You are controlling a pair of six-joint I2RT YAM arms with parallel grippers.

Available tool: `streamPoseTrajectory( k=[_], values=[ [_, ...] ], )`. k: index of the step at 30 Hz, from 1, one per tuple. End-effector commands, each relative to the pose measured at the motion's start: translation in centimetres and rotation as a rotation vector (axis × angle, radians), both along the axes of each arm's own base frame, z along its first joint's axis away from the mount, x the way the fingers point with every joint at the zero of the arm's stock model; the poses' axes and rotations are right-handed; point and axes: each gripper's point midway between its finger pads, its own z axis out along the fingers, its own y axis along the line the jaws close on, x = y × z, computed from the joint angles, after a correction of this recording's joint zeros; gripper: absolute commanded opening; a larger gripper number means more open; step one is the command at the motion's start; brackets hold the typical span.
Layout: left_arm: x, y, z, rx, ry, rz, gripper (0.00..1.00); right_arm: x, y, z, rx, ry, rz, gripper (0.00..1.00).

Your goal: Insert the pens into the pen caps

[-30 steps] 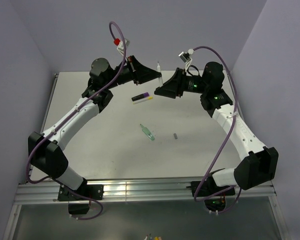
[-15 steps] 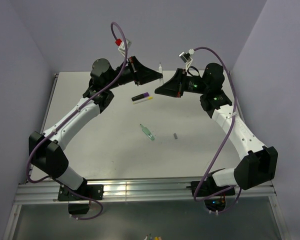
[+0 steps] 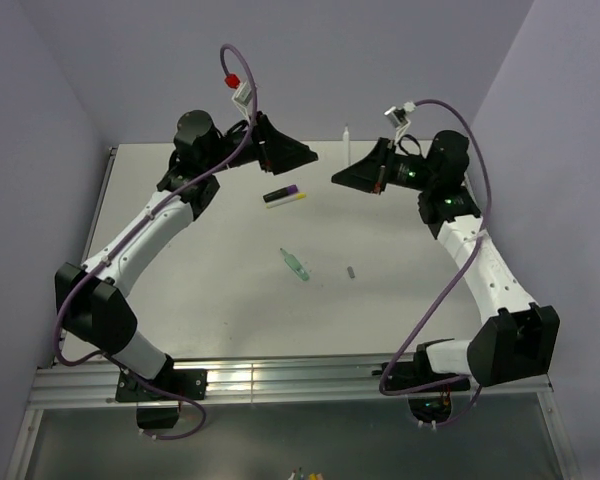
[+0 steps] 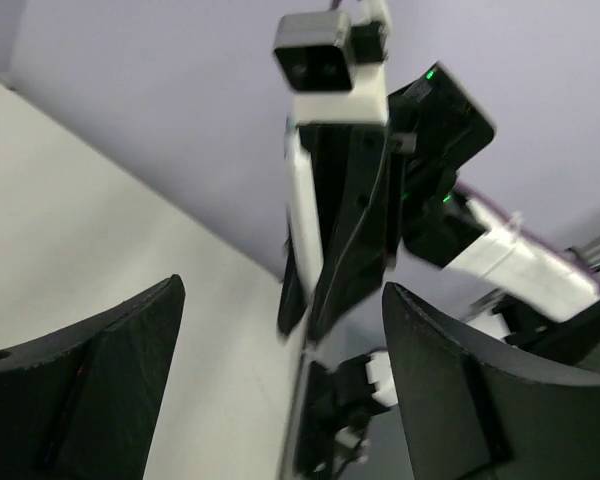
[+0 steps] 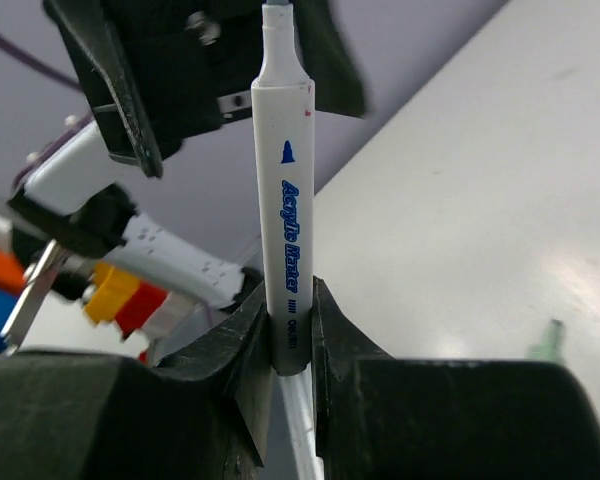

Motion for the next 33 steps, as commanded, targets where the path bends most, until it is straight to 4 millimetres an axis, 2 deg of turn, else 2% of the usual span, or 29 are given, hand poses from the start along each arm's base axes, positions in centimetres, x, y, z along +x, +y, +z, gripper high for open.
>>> streamPoseTrajectory(
  k=[1,2,3,4,5,6,8,9,10,11,12,13,15,16,17,18,19,21,22,24,25,26,30,33],
  values=[
    [0.0,1.3,-0.1,0.112,-0.196,-0.046,0.83,1.3,-4.1,1.2,-0.026,-0.080,-0.149,0.00],
    [0.4,1.5,-1.1,0.177,-0.330,-0.051,0.81,2.0,-5.4,-0.1,-0.083,-0.070,-0.207,0.00],
    [0.4,1.6,-1.3,0.212,-0.387,-0.063,0.81,3.1,-7.6,0.1,-0.114,-0.081,-0.283,0.00],
    [0.8,1.5,-2.6,0.251,-0.410,-0.070,0.81,3.5,-9.0,-0.4,-0.142,-0.077,-0.329,0.00],
    [0.8,1.5,-4.6,0.317,-0.440,-0.091,0.82,3.5,-10.0,-1.1,-0.173,-0.073,-0.349,0.00],
    [0.7,1.3,-5.8,0.340,-0.448,-0.118,0.81,4.0,-11.7,-0.9,-0.185,-0.078,-0.393,0.00],
    [0.8,0.4,-10.1,0.434,-0.468,-0.201,0.78,4.3,-13.3,-1.8,-0.217,-0.047,-0.431,0.00],
    [1.0,-0.1,-10.7,0.458,-0.497,-0.219,0.77,4.4,-14.0,-1.4,-0.219,-0.049,-0.443,0.00],
    [1.5,-0.8,-13.2,0.506,-0.494,-0.245,0.76,4.9,-15.6,-1.5,-0.220,-0.037,-0.485,0.00],
    [0.8,-2.0,-14.6,0.547,-0.582,-0.293,0.75,4.9,-16.2,-1.3,-0.214,-0.028,-0.503,0.00],
    [0.5,-2.6,-16.8,0.596,-0.572,-0.343,0.74,4.9,-16.8,-1.0,-0.210,-0.029,-0.515,0.00],
    [-0.3,-3.7,-18.4,0.652,-0.698,-0.405,0.74,5.1,-18.0,-0.9,-0.208,-0.025,-0.547,0.00],
    [-1.6,-4.4,-20.5,0.721,-0.742,-0.500,0.73,5.1,-18.7,-0.6,-0.208,-0.035,-0.562,0.00],
    [-1.8,-4.9,-22.7,0.751,-0.753,-0.562,0.73,5.0,-19.0,-0.5,-0.208,-0.041,-0.564,0.00],
    [-2.4,-5.8,-23.6,0.754,-0.851,-0.626,0.72,5.0,-19.4,-0.5,-0.210,-0.045,-0.573,0.00],
    [-2.4,-6.3,-23.9,0.752,-0.865,-0.644,0.71,4.9,-19.4,-0.4,-0.207,-0.045,-0.570,0.00],
    [-2.4,-7.1,-25.5,0.746,-0.868,-0.671,0.71,5.0,-19.5,-0.5,-0.204,-0.041,-0.565,0.00],
    [-2.2,-8.2,-26.3,0.709,-0.871,-0.687,0.70,4.9,-19.4,-0.5,-0.200,-0.037,-0.558,0.00],
    [-2.0,-8.8,-27.7,0.699,-0.862,-0.702,0.70,4.9,-19.4,-0.6,-0.199,-0.036,-0.554,0.00],
    [-2.1,-9.8,-28.3,0.673,-0.864,-0.720,0.70,4.9,-19.4,-0.5,-0.201,-0.042,-0.551,0.00],
    [-2.2,-10.1,-29.7,0.675,-0.848,-0.743,0.70,4.9,-19.5,-0.7,-0.200,-0.037,-0.551,0.00],
    [-2.5,-10.5,-30.0,0.670,-0.849,-0.758,0.69,4.9,-19.5,-0.6,-0.202,-0.041,-0.551,0.00],
    [-3.2,-11.3,-33.1,0.673,-0.830,-0.804,0.68,5.0,-19.5,-0.9,-0.200,-0.031,-0.545,0.00],
    [-3.3,-11.7,-34.1,0.669,-0.824,-0.810,0.67,5.1,-19.5,-1.3,-0.199,-0.022,-0.543,0.00]
  ],
)
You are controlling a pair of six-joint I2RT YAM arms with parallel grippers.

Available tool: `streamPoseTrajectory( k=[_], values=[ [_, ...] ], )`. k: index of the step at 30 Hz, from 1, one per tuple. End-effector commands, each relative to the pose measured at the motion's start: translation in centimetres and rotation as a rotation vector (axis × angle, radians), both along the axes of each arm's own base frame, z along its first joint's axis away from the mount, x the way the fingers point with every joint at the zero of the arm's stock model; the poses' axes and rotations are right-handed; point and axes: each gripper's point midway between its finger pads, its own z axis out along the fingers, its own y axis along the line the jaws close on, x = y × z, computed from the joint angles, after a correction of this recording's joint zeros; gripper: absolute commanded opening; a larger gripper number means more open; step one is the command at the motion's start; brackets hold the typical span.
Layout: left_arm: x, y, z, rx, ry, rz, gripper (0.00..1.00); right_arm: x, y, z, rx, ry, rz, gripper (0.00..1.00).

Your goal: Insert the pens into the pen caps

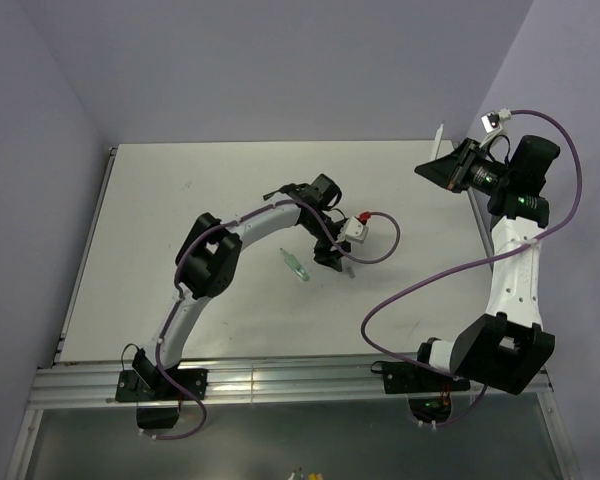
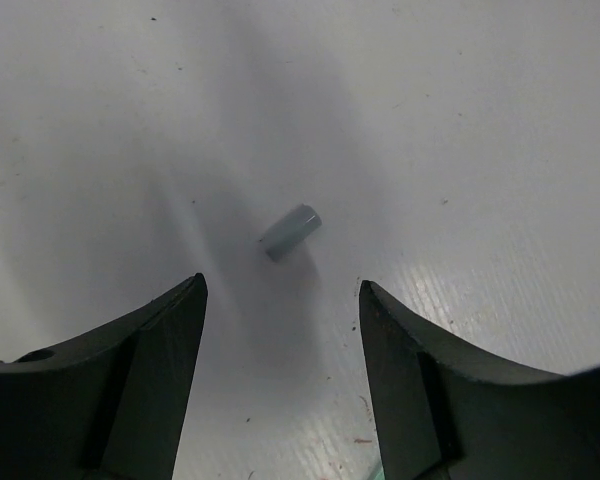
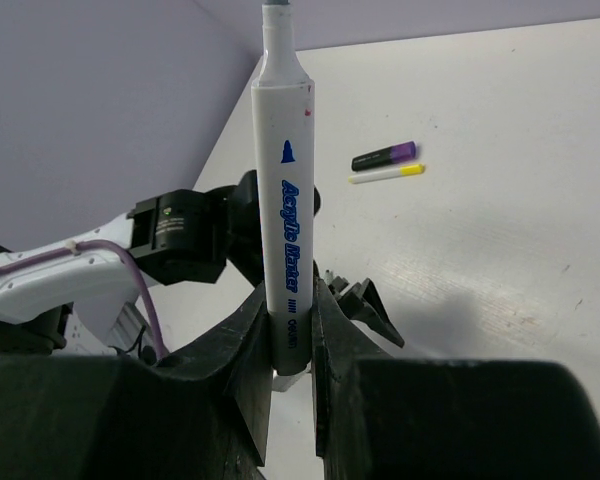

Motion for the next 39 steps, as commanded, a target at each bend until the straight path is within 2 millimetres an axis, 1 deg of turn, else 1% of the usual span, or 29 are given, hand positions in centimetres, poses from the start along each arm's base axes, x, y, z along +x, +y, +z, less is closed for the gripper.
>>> streamPoseTrajectory(
  k=[1,6,9,11,12,14,18,21,24,27,28,29,31,33,34,36,37,38,39],
  values=[
    [-0.6,-1.7,1.0,-0.070,-0.024,-0.062,0.67,-0.1,0.0,1.8,-0.025,-0.064,0.023,0.00],
    [-0.3,-2.5,-0.5,-0.045,-0.067,-0.035,0.66,-0.1,0.1,1.4,-0.021,-0.056,0.025,0.00],
    [-0.8,-2.4,-1.5,-0.015,-0.069,-0.034,0.65,0.0,0.0,1.4,-0.020,-0.054,0.025,0.00],
    [-0.9,-2.4,-1.7,-0.004,-0.072,-0.046,0.65,-0.1,0.1,1.4,-0.018,-0.054,0.028,0.00],
    [-1.1,-2.2,-2.2,0.012,-0.065,-0.052,0.65,0.0,0.0,1.4,-0.017,-0.053,0.027,0.00],
    [-1.1,-2.3,-2.7,0.023,-0.069,-0.049,0.63,0.0,0.0,1.4,-0.015,-0.050,0.026,0.00],
    [-1.2,-2.3,-3.0,0.028,-0.071,-0.056,0.59,0.1,0.0,1.5,-0.014,-0.048,0.022,0.00],
    [-1.7,-2.4,-3.3,0.041,-0.082,-0.073,0.54,0.0,-0.1,1.5,-0.014,-0.049,0.021,0.00],
    [-2.3,-2.1,-3.8,0.071,-0.090,-0.090,0.49,0.1,-0.1,1.6,-0.012,-0.048,0.018,0.00],
    [-2.8,-1.6,-4.2,0.093,-0.101,-0.104,0.40,0.2,-0.2,1.5,-0.008,-0.045,0.021,0.00],
    [-2.9,-1.3,-4.5,0.109,-0.108,-0.104,0.35,0.1,-0.2,1.5,-0.007,-0.045,0.021,0.00],
    [-3.1,-1.1,-4.3,0.116,-0.111,-0.108,0.33,0.2,-0.2,1.5,-0.008,-0.044,0.019,0.00],
    [-3.4,-0.5,-4.8,0.144,-0.118,-0.115,0.29,0.1,-0.2,1.6,-0.006,-0.044,0.020,0.00],
    [-3.7,-0.3,-4.7,0.156,-0.128,-0.121,0.26,0.1,-0.2,1.6,-0.005,-0.043,0.020,0.00],
    [-3.8,0.2,-5.0,0.175,-0.129,-0.117,0.22,0.1,-0.2,1.6,-0.006,-0.045,0.020,0.00],
    [-4.3,0.6,-4.8,0.191,-0.140,-0.128,0.19,0.1,-0.2,1.7,-0.006,-0.047,0.022,0.00],
    [-4.7,1.2,-5.1,0.214,-0.133,-0.130,0.15,0.1,-0.2,1.8,-0.007,-0.049,0.019,0.00],
    [-4.5,1.8,-5.0,0.240,-0.153,-0.119,0.13,0.1,-0.2,1.9,-0.008,-0.051,0.019,0.00],
    [-4.7,2.1,-5.1,0.259,-0.157,-0.121,0.11,0.0,-0.2,1.9,-0.008,-0.052,0.020,0.00]
  ],
)
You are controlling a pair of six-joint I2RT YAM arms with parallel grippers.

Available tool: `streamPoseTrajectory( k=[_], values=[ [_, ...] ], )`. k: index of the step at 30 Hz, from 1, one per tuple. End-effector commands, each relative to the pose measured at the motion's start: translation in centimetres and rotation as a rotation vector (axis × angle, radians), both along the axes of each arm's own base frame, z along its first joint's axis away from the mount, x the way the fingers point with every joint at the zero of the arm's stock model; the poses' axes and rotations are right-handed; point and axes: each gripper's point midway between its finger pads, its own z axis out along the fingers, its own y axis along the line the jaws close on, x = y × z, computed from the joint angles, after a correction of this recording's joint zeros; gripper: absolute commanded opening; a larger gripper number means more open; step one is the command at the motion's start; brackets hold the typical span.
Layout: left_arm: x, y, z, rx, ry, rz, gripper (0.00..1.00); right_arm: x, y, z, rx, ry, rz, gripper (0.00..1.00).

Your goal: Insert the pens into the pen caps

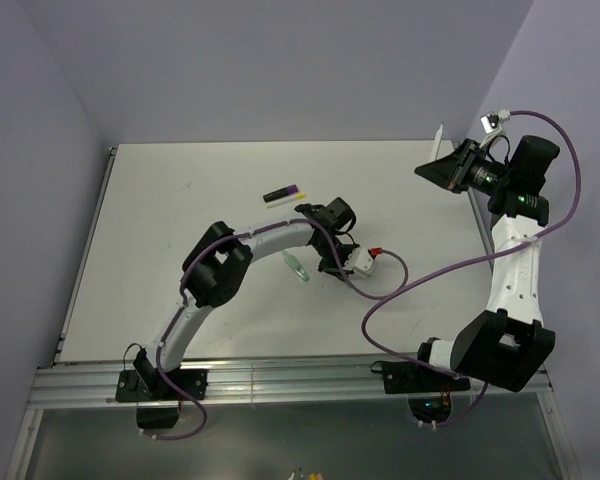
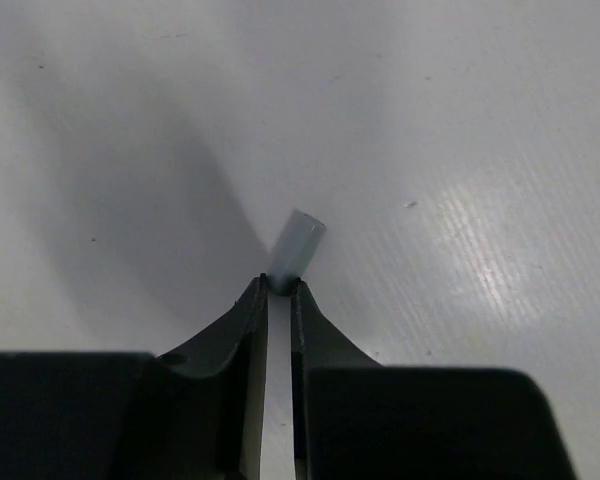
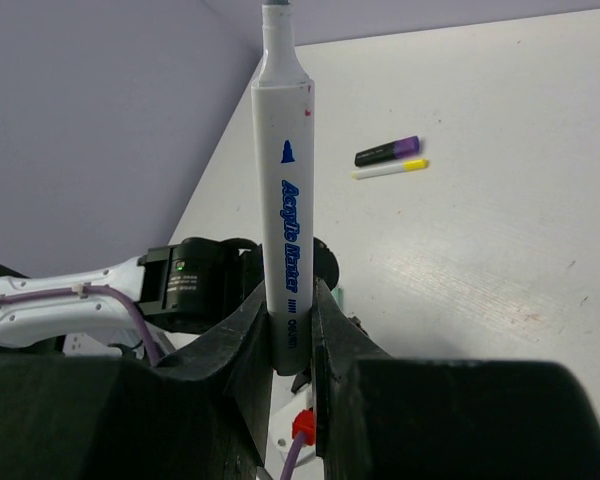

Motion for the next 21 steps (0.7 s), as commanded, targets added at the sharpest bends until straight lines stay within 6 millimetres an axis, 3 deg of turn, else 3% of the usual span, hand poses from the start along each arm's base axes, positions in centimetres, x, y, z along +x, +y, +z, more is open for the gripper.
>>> streamPoseTrajectory(
  k=[1,3,6,8,10,12,15,21],
  values=[
    [-2.1,3.9,-0.9,0.164,-0.009,-0.015,0.10,-0.1,-0.1,2.3,-0.019,-0.068,0.009,0.00],
    [-1.9,5.1,-0.6,0.201,-0.036,0.006,0.09,-0.1,-0.1,2.3,-0.018,-0.066,0.009,0.00],
    [-2.7,8.1,-1.7,0.289,-0.053,0.041,0.08,-0.2,-0.1,2.2,-0.017,-0.066,0.010,0.00],
    [-2.4,8.8,-1.5,0.303,-0.071,0.087,0.08,-0.2,-0.1,2.2,-0.016,-0.065,0.011,0.00],
    [-2.5,9.7,-1.9,0.331,-0.065,0.113,0.14,-0.2,-0.1,2.2,-0.016,-0.065,0.012,0.00],
    [-2.1,10.2,-2.2,0.345,-0.066,0.156,0.32,-0.2,0.0,2.1,-0.016,-0.065,0.015,0.00],
    [-1.7,9.8,-1.6,0.328,-0.080,0.178,0.43,-0.3,0.0,2.2,-0.017,-0.068,0.015,0.00],
    [-1.2,8.1,0.2,0.338,-0.099,0.179,0.46,-0.3,0.0,2.4,-0.019,-0.072,0.013,0.00]
  ],
)
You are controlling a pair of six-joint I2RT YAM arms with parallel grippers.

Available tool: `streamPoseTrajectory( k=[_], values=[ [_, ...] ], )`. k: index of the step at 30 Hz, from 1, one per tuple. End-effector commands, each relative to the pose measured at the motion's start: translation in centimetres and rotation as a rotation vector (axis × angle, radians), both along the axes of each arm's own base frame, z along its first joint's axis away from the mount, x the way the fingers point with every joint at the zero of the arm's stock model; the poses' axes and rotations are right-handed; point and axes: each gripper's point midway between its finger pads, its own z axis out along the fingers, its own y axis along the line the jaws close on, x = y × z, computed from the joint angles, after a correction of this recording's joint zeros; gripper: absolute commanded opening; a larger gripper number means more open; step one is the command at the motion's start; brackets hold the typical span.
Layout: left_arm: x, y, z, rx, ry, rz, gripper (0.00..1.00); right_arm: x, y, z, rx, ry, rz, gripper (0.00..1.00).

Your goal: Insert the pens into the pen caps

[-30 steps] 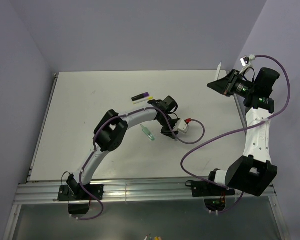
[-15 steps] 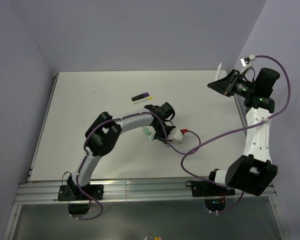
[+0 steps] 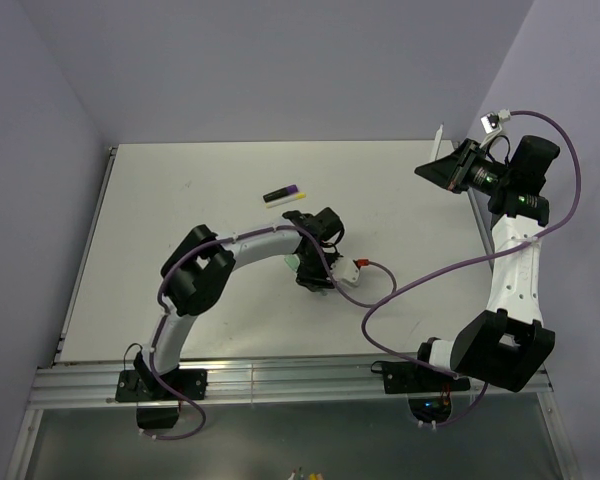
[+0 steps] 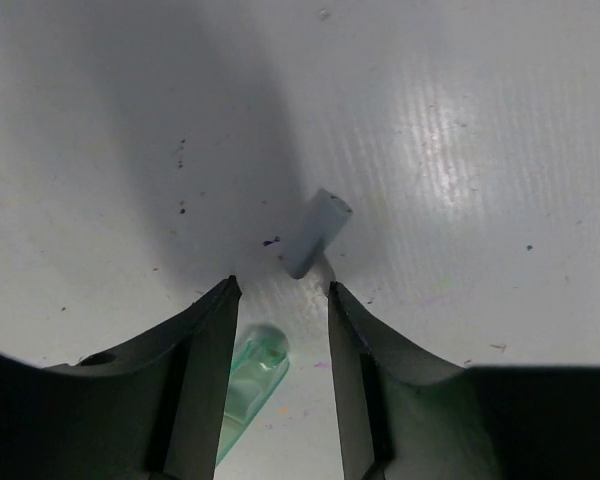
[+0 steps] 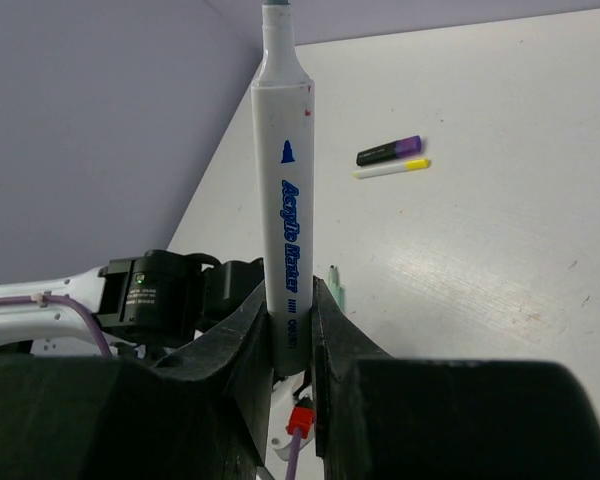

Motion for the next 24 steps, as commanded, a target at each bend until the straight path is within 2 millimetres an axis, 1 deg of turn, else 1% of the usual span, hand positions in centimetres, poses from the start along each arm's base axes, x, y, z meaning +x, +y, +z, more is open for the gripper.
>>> streamPoseTrajectory(
  k=[1,4,10,11,13,14,17,18,19,22,24],
  values=[
    [0.8,0.3,0.2,0.082,-0.042,0.020,0.46,-0.3,0.0,2.3,-0.022,-0.070,0.007,0.00],
    [0.4,-0.3,0.2,0.114,-0.083,-0.017,0.45,-0.3,0.0,2.3,-0.023,-0.072,0.009,0.00],
    [-1.6,-0.6,-0.3,0.173,-0.124,-0.088,0.45,-0.5,-0.2,2.6,-0.023,-0.078,0.007,0.00],
    [-2.2,-0.8,-0.4,0.179,-0.126,-0.104,0.45,-0.5,-0.2,2.5,-0.020,-0.076,0.008,0.00],
    [-2.5,-0.9,-0.6,0.200,-0.144,-0.119,0.45,-0.5,-0.2,2.6,-0.020,-0.078,0.008,0.00],
    [-3.0,-1.3,-0.5,0.204,-0.153,-0.134,0.45,-0.5,-0.3,2.6,-0.020,-0.078,0.006,0.00],
    [-3.5,-1.7,-0.9,0.226,-0.166,-0.156,0.43,-0.8,-0.2,2.8,-0.021,-0.083,0.007,0.00],
    [-3.5,-1.9,-0.8,0.236,-0.173,-0.159,0.42,-0.8,-0.2,2.8,-0.018,-0.083,0.007,0.00],
    [-3.6,-1.8,-1.6,0.257,-0.167,-0.164,0.41,-0.9,-0.2,2.9,-0.019,-0.086,0.008,0.00],
    [-3.1,-1.4,-2.5,0.299,-0.184,-0.179,0.37,-1.1,-0.2,3.1,-0.019,-0.091,0.008,0.00],
    [-3.1,-1.2,-2.9,0.313,-0.195,-0.186,0.37,-1.2,-0.2,3.3,-0.018,-0.092,0.011,0.00]
  ],
)
